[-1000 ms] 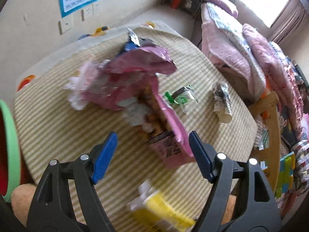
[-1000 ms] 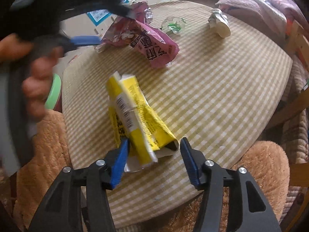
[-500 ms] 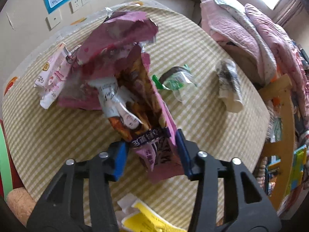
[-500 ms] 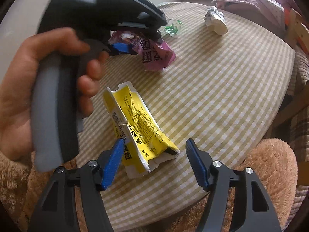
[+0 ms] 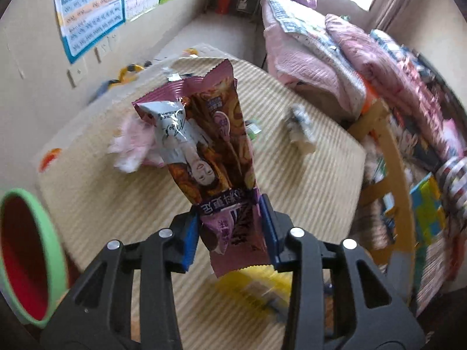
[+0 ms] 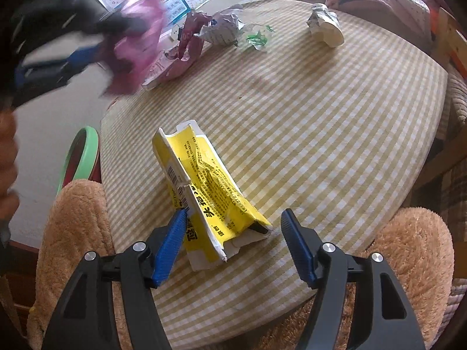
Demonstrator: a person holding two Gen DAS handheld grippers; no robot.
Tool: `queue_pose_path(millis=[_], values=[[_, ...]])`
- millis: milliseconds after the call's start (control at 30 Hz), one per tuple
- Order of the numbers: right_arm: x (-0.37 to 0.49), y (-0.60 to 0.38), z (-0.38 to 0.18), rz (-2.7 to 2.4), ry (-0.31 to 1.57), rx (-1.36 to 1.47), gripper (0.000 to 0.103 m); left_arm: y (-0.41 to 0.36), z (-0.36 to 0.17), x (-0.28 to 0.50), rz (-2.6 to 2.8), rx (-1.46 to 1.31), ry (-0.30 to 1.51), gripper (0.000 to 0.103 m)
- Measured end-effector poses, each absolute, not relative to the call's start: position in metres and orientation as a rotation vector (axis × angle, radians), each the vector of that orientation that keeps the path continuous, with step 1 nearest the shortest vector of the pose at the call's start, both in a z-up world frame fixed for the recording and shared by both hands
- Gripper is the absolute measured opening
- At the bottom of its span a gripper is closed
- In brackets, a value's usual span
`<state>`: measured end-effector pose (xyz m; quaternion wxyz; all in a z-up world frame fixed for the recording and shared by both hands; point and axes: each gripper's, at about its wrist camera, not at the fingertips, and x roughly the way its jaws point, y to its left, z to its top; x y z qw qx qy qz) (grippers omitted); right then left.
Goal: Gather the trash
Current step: 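Lift the snack bag with the left gripper while the right gripper grasps the yellow crushed box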
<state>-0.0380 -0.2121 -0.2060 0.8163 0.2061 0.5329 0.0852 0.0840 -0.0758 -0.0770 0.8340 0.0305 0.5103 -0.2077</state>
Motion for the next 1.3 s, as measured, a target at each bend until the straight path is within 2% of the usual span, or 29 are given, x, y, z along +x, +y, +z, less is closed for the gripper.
queue_pose_path(millis=[300, 533, 700, 733, 833, 933, 1000, 1233, 1300], values=[[-0.042, -0.222, -0.202, 0.173, 1.12, 0.473, 0.066, -0.014, -0.112, 0.071, -0.315, 0.142, 1.183, 0.037], [-0.046, -0.22, -0.197, 0.184, 1.099, 0.468, 0.066, -0.012, -0.152, 0.061, -0.308, 0.193, 1.259, 0.039], [-0.041, -0.214, -0.198, 0.201, 1.109, 0.456, 0.07, -0.013, -0.166, 0.06, -0.31, 0.202, 1.279, 0.042], [-0.041, -0.213, -0.197, 0.205, 1.106, 0.456, 0.07, -0.014, -0.166, 0.06, -0.312, 0.204, 1.28, 0.043], [-0.04, -0.212, -0.195, 0.219, 1.101, 0.46, 0.071, -0.013, -0.164, 0.061, -0.303, 0.194, 1.268, 0.06], [-0.039, -0.212, -0.189, 0.231, 1.082, 0.475, 0.073, -0.009, -0.161, 0.065, -0.302, 0.152, 1.253, 0.061], [-0.036, -0.213, -0.187, 0.232, 1.07, 0.483, 0.075, -0.006, -0.162, 0.069, -0.295, 0.127, 1.254, 0.062], [-0.021, -0.204, -0.196, 0.221, 1.106, 0.449, 0.075, -0.013, -0.179, 0.077, -0.282, 0.101, 1.296, 0.061], [-0.021, -0.203, -0.201, 0.222, 1.124, 0.442, 0.075, -0.017, -0.182, 0.075, -0.281, 0.123, 1.296, 0.051]])
